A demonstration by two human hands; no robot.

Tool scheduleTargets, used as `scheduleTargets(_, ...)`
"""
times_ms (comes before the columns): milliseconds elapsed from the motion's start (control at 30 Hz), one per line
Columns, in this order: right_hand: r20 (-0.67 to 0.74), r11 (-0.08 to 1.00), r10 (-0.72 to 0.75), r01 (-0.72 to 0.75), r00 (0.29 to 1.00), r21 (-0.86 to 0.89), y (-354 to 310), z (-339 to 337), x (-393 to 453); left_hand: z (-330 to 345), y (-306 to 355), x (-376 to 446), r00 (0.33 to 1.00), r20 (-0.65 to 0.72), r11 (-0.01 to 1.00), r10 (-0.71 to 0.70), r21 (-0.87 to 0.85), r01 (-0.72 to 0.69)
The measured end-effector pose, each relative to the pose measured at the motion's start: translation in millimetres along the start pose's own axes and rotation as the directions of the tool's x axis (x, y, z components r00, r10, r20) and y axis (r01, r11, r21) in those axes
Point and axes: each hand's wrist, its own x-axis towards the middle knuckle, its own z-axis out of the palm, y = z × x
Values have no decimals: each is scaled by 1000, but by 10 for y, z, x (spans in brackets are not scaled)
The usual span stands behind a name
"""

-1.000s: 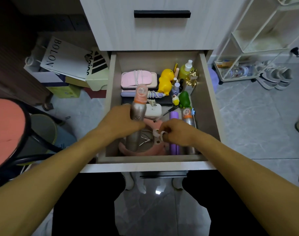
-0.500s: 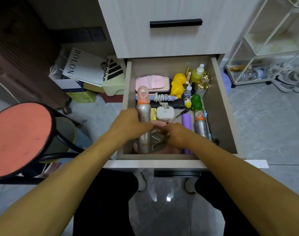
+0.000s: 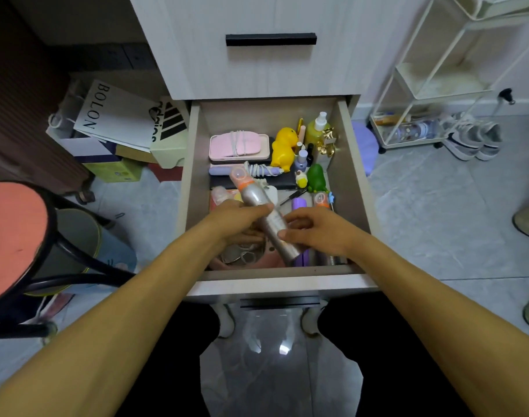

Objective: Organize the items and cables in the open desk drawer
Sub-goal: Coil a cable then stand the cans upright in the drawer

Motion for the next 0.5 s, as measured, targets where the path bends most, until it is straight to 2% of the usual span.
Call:
scheduleTargets(67, -23, 997, 8, -10, 1000, -81, 29, -7, 1, 38, -18, 18, 998, 64, 1000, 6, -24, -5)
scheduleTargets(133, -48, 984, 80, -86, 996, -159, 95, -20, 0, 25, -44, 34, 994, 108, 1000, 30, -12, -29)
scheduleTargets(167, -49, 969, 124, -131, 991, -208, 130, -30, 1, -4, -62, 43, 994, 104, 997, 44, 55, -50)
scheduleTargets(200, -38, 954, 161, -166, 986, -250, 154, -31, 1, -60, -100, 82, 994, 77, 974, 72, 210, -87)
scheduleTargets(233, -27, 943, 193, -192, 981, -273, 168, -34, 7, -129, -130, 130, 992, 53, 893, 112, 432, -124)
scheduleTargets(267, -15, 939, 211, -207, 977, -274, 169, -24, 12, -196, -168, 181, 989, 49, 754, 139, 642, -138)
scheduleTargets(333, -19, 939, 226, -223, 974, -262, 160, 3, 17, -257, -221, 256, 991, 57, 480, 117, 871, -107)
scheduleTargets(400, -40, 932, 232, -234, 972, -278, 143, 31, 6, -252, -273, 306, 997, 54, 348, 58, 935, -70)
scheduleTargets(500, -96, 923, 244, -262, 965, -282, 139, 33, -24, -192, -319, 352, 999, 32, 275, 9, 961, -33)
